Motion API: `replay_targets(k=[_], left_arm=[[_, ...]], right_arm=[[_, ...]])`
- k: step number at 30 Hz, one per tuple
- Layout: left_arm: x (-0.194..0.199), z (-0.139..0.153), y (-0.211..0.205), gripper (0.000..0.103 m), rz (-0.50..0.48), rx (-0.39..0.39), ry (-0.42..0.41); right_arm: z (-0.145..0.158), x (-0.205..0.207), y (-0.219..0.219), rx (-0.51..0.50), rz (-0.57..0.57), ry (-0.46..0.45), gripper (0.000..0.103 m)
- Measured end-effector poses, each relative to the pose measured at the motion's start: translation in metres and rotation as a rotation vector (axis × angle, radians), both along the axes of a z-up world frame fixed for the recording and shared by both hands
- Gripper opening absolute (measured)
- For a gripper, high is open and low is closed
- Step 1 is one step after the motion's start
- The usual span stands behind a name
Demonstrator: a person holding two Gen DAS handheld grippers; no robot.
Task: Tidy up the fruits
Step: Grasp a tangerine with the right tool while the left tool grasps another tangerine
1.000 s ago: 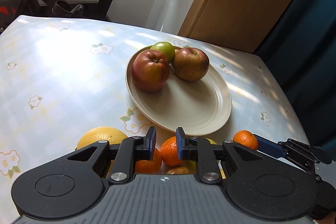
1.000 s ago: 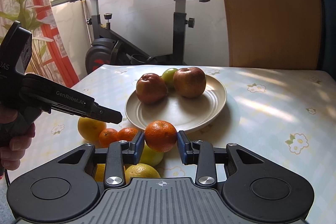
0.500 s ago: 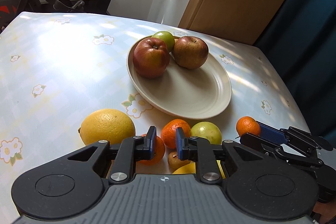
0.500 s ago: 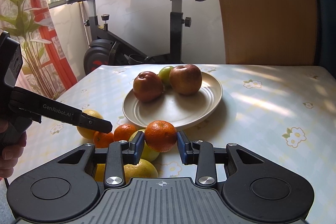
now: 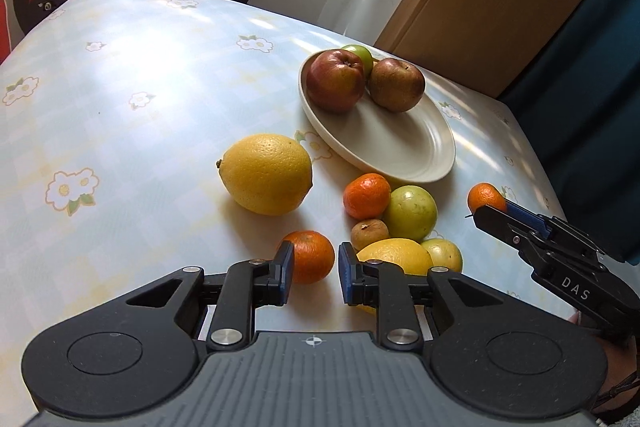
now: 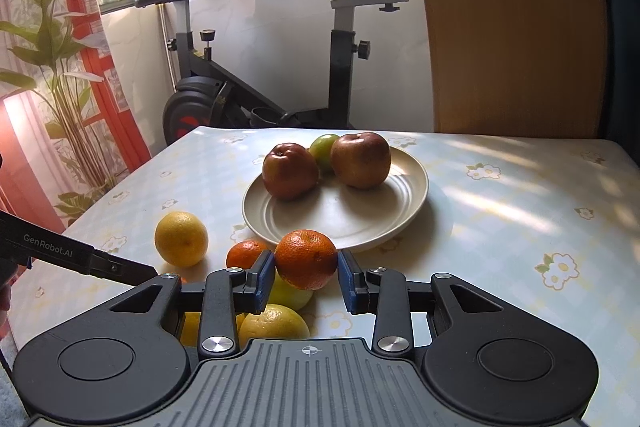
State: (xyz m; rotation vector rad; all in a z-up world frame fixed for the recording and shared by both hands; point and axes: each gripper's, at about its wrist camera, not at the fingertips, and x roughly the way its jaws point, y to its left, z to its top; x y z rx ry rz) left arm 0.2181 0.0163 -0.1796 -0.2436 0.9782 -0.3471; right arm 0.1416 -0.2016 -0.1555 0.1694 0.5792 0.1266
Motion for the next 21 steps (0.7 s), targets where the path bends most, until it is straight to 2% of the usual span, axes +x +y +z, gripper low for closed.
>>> replay_targets(k=[1,2,3,8,11,18,21], left_arm=[[0.002,-0.001,0.003,0.053,0.02,-0.008,-0.001],[0.005,-0.002,0.007,0.059,0.049,-0.019,0.007],[0.008,-0.005,0.01,0.06,0.064,-0.031,0.021],[0.0,-0.012,0.013,0.06,0.027,-0.076,0.072],[-0.007,-0.014,0.011,0.06,0.006,-0.072,0.069],[-0.002,-0.018,0.01,0.052,0.035,-0.028,0.015],[0.002,-0.021,0.005,0.052,0.014,-0.049,0.034]], right_arm=[[0.0,0.0,0.0,0.002,-0.001,0.001,0.031],[0.0,-0.001,0.0,0.003,-0.003,0.002,0.031],[0.0,-0.001,0.0,0.004,-0.004,0.002,0.031],[0.0,-0.005,0.0,0.009,-0.002,0.004,0.031],[-0.001,-0.006,-0.001,0.018,-0.01,0.006,0.031],[-0.004,-0.007,0.0,0.016,-0.011,0.015,0.031],[-0.004,-0.007,0.0,0.015,-0.013,0.018,0.031]])
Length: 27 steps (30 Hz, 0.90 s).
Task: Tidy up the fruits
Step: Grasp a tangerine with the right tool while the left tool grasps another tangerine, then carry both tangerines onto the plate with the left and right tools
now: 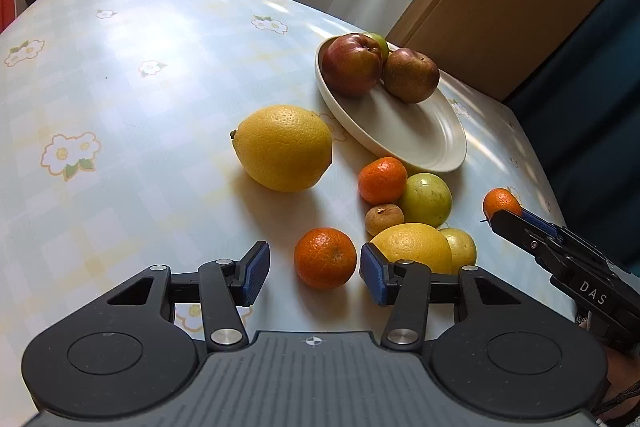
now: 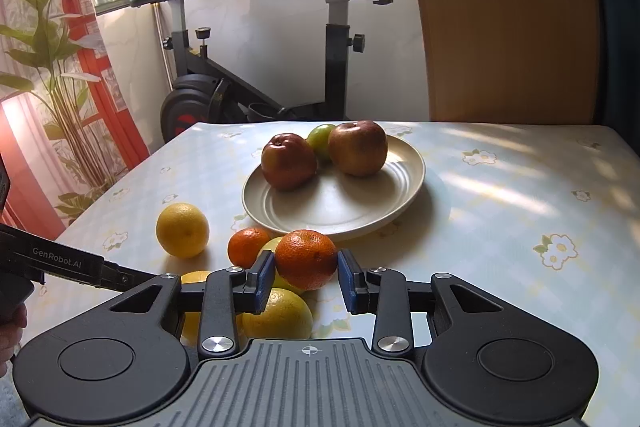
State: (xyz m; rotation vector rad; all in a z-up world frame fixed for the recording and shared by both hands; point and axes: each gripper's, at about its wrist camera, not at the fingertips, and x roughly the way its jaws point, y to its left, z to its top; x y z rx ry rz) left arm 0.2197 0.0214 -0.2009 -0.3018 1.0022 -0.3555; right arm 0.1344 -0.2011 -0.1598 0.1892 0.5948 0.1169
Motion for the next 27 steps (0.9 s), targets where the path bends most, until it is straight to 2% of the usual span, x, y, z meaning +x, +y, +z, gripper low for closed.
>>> replay_targets(k=[8,9,10,11,19,27], left_arm=[[0.009,-0.016,0.006,0.046,0.066,-0.101,0.025],[0.009,-0.017,0.007,0.044,0.069,-0.11,0.024],[0.009,-0.018,0.008,0.037,0.069,-0.126,0.024],[0.009,-0.019,0.009,0.037,0.069,-0.145,0.026],[-0.012,-0.01,0.012,0.036,0.085,-0.084,-0.036],[-0.038,0.012,0.008,0.037,0.081,-0.022,-0.186]], right_arm=[[-0.002,0.001,0.002,0.002,0.003,0.011,0.031],[-0.002,0.001,0.002,0.002,0.002,0.012,0.031],[-0.002,0.001,0.001,0.003,0.001,0.013,0.031],[-0.003,0.002,0.001,0.005,0.001,0.015,0.031],[-0.005,-0.002,0.002,0.017,0.0,0.018,0.031],[-0.007,-0.01,0.003,0.031,-0.009,0.017,0.031]])
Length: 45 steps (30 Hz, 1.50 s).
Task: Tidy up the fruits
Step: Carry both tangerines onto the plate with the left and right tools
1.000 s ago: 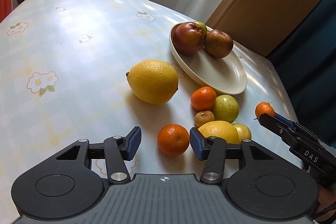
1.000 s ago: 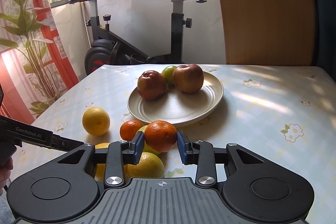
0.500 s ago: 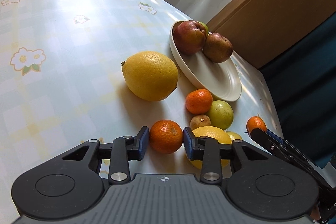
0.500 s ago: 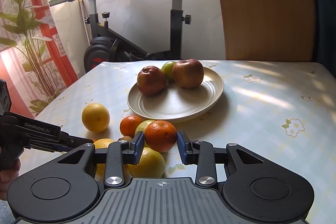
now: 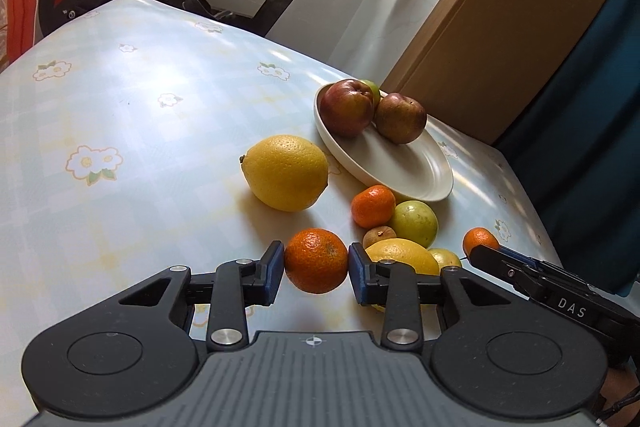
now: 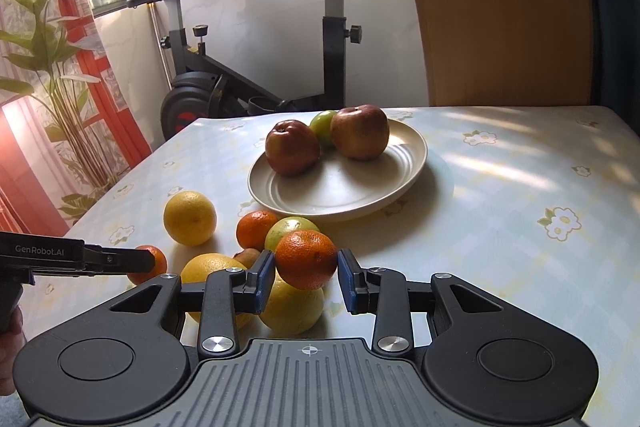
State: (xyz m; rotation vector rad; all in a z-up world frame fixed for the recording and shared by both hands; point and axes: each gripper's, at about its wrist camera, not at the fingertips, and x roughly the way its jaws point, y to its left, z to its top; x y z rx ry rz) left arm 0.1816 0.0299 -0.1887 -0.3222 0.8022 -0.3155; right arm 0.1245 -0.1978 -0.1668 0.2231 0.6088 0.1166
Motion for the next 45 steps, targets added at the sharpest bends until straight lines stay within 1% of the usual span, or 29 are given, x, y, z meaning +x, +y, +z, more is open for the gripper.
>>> replay_targets(k=[4,8,14,17,19,22,24,30,34,39,45], left_arm=[[-0.005,0.013,-0.006,0.037,-0.026,0.043,-0.063],[0.0,0.029,-0.009,0.037,-0.059,0.064,-0.119],[0.02,0.069,-0.018,0.037,-0.112,0.089,-0.209],[0.033,0.085,-0.025,0.037,-0.141,0.104,-0.237],[0.048,0.093,-0.034,0.037,-0.171,0.129,-0.254],[0.077,0.095,-0.052,0.037,-0.21,0.155,-0.252],[0.097,0.091,-0.065,0.037,-0.231,0.185,-0.24],[0.155,0.068,-0.093,0.037,-0.273,0.227,-0.135],[0.187,0.054,-0.102,0.037,-0.278,0.226,-0.08],[0.212,0.041,-0.106,0.037,-0.281,0.228,-0.053],[0.218,0.038,-0.107,0.037,-0.294,0.23,-0.045]], right_arm=[[0.004,-0.001,0.0,-0.003,0.003,-0.005,0.031],[0.018,0.005,-0.004,-0.001,0.008,-0.027,0.031],[0.051,0.026,-0.013,-0.072,0.039,-0.075,0.031],[0.063,0.042,-0.021,-0.135,0.054,-0.087,0.031],[0.067,0.053,-0.026,-0.158,0.06,-0.089,0.031],[0.064,0.075,-0.038,-0.196,0.071,-0.081,0.031],[0.059,0.088,-0.045,-0.203,0.072,-0.066,0.031],[0.035,0.122,-0.062,-0.186,0.063,-0.023,0.031],[0.015,0.145,-0.068,-0.195,0.064,0.026,0.031],[0.001,0.164,-0.072,-0.181,0.063,0.04,0.031],[-0.007,0.177,-0.07,-0.219,0.073,0.048,0.031]])
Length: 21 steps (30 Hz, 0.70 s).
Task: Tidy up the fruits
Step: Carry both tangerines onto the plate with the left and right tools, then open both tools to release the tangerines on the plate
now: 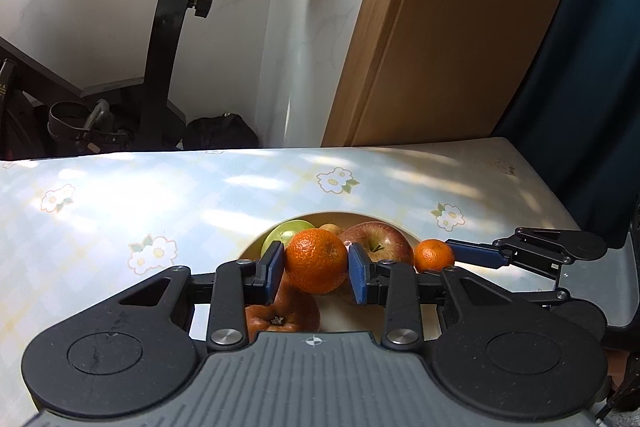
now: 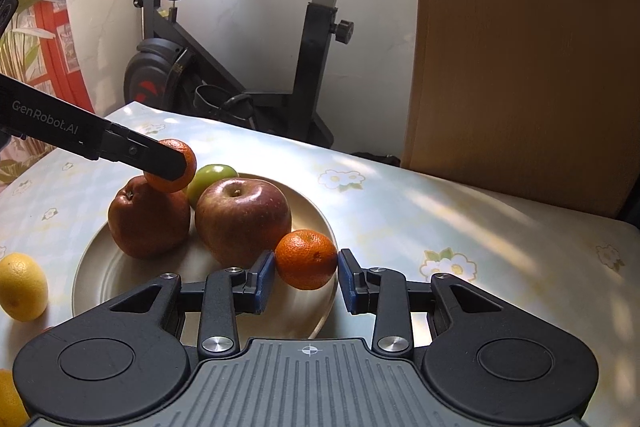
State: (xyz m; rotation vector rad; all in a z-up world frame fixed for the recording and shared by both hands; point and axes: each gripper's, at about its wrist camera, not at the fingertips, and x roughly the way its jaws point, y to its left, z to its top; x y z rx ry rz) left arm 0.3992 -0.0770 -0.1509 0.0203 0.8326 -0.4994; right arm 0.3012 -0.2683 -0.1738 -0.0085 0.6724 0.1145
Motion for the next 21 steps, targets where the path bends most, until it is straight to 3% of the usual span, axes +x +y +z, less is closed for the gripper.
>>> replay_targets(k=[10,21], left_arm=[[0.006,-0.006,-0.007,0.037,-0.01,0.034,-0.003],[-0.003,0.002,0.003,0.041,0.004,0.004,0.003]], right_arm=[[-0.005,0.002,-0.002,0.001,0.001,-0.005,0.032],[0.003,-0.003,0.008,-0.016,-0.025,0.0,0.035]])
